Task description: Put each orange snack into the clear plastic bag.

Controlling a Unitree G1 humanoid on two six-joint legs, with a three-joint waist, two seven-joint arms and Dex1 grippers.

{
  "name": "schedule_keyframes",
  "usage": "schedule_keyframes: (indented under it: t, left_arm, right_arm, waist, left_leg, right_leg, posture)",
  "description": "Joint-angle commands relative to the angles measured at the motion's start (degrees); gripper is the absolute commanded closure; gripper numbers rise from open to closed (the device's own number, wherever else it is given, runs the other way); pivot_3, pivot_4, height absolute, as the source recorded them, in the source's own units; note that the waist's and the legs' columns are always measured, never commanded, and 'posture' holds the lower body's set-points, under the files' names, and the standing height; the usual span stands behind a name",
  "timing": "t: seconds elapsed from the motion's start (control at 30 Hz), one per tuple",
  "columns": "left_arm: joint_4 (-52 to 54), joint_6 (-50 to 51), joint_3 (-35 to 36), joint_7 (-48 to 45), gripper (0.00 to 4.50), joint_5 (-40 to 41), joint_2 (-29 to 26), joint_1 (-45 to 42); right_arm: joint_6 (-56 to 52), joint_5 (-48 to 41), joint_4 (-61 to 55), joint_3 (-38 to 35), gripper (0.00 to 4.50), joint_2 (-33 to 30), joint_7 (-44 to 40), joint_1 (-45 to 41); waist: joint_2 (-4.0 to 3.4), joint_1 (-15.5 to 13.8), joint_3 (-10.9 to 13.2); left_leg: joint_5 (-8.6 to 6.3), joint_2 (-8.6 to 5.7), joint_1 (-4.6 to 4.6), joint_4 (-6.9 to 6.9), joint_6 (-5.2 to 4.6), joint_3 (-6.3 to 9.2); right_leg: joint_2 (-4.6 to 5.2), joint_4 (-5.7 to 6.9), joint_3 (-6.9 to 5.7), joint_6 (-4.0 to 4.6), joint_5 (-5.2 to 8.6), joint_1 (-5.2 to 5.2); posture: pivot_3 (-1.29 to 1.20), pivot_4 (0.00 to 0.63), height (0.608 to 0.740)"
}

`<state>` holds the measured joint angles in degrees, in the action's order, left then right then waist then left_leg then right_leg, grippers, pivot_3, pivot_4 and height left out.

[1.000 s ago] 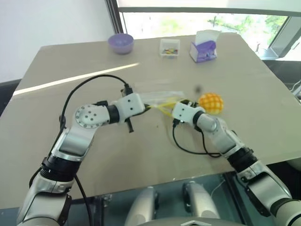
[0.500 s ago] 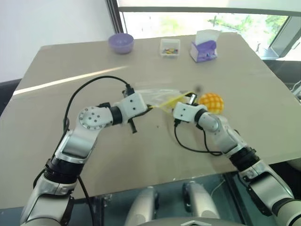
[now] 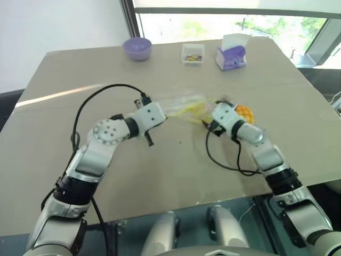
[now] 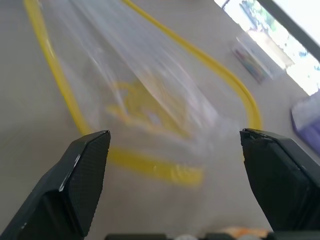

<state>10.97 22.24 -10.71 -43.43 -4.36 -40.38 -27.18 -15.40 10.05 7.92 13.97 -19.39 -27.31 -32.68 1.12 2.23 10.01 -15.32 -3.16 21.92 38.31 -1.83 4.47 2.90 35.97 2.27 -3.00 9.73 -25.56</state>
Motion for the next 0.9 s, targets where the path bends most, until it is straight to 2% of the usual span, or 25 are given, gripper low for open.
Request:
schedule_keyframes:
  t: [0.03,0.17,0.27,0.43,0.53,0.67,0.8,0.9]
  left_arm:
    - [0.89,-0.67,0.92,0.65,4.50,-0.64,-0.03,-0.70]
    - [0.64,0.65,2.16,0.96,4.50,0.20,0.45,-0.55]
    - [0.57,0.43,2.87,0.65,4.50,0.74,0.23,-0.52]
    - [-0.14,-0.27,3.66,0.13,4.50,1.23,0.38,-1.18]
    - [-1.11,-0.89,3.76,-0.14,4.50,1.54,0.29,-2.22]
    - [-2.18,-1.08,3.83,-0.51,4.50,2.36,0.43,-3.64]
    - [-2.94,-1.11,4.02,-0.91,4.50,3.11,0.28,-4.38]
    - [-2.79,-0.89,4.35,-1.02,4.50,3.51,0.20,-4.40]
  right_arm:
    - [-0.05,-0.57,-2.01,-0.87,0.03,-0.10,-0.62,-0.79]
    - [0.12,-3.10,-6.04,-4.04,0.03,-0.90,-0.83,1.29]
    - [-3.67,-5.20,-10.42,-8.91,0.03,-1.14,1.32,3.58]
    - [-10.11,-3.10,-13.92,-13.38,0.03,-2.45,6.83,6.73]
    - [-17.69,-5.30,-13.81,-16.94,0.03,0.42,10.25,7.62]
    - [-24.62,-9.81,-13.33,-19.59,0.03,4.32,10.82,8.21]
    - [-27.46,-14.76,-10.72,-22.39,0.03,7.55,10.45,7.76]
    - [-27.31,-15.70,-8.25,-22.10,0.03,7.46,10.04,7.53]
  waist:
    - [0.00,0.13,0.00]
    - [-0.01,0.04,0.01]
    - [-0.01,-0.15,0.01]
    - [-0.01,-0.32,0.00]
    - [-0.01,-0.26,0.00]
    - [-0.01,-0.11,-0.01]
    - [-0.01,-0.04,-0.01]
    - [-0.01,0.11,-0.01]
  left_leg:
    - [0.00,0.01,0.00,0.00,0.00,0.00]
    - [0.00,0.02,0.01,-0.02,0.00,0.00]
    - [0.00,0.01,0.03,-0.01,0.00,0.01]
    - [0.00,-0.02,0.03,0.00,0.00,0.00]
    - [0.00,0.01,0.02,-0.01,0.00,0.01]
    - [0.00,0.02,-0.01,-0.01,0.00,-0.02]
    - [-0.02,0.01,-0.02,-0.01,-0.03,-0.02]
    - [-0.02,0.02,-0.03,-0.01,-0.03,-0.03]
  right_leg:
    - [0.00,0.00,0.00,0.00,0.00,0.00]
    - [0.00,0.00,0.00,0.00,0.00,-0.01]
    - [0.02,-0.01,-0.01,0.00,0.00,-0.01]
    - [0.06,-0.01,-0.01,0.00,0.00,-0.01]
    - [0.05,0.01,-0.02,0.00,0.00,-0.01]
    - [0.04,0.03,0.02,0.00,0.00,0.00]
    - [0.03,0.02,0.02,0.00,0.00,0.01]
    - [0.02,0.03,0.02,0.00,0.00,0.01]
  posture:
    - [0.00,0.150,0.740]
    - [0.00,0.150,0.740]
    - [0.00,0.150,0.740]
    - [0.00,0.150,0.740]
    - [0.00,0.150,0.740]
    - [0.00,0.150,0.740]
    - [0.00,0.150,0.740]
    - [0.00,0.150,0.740]
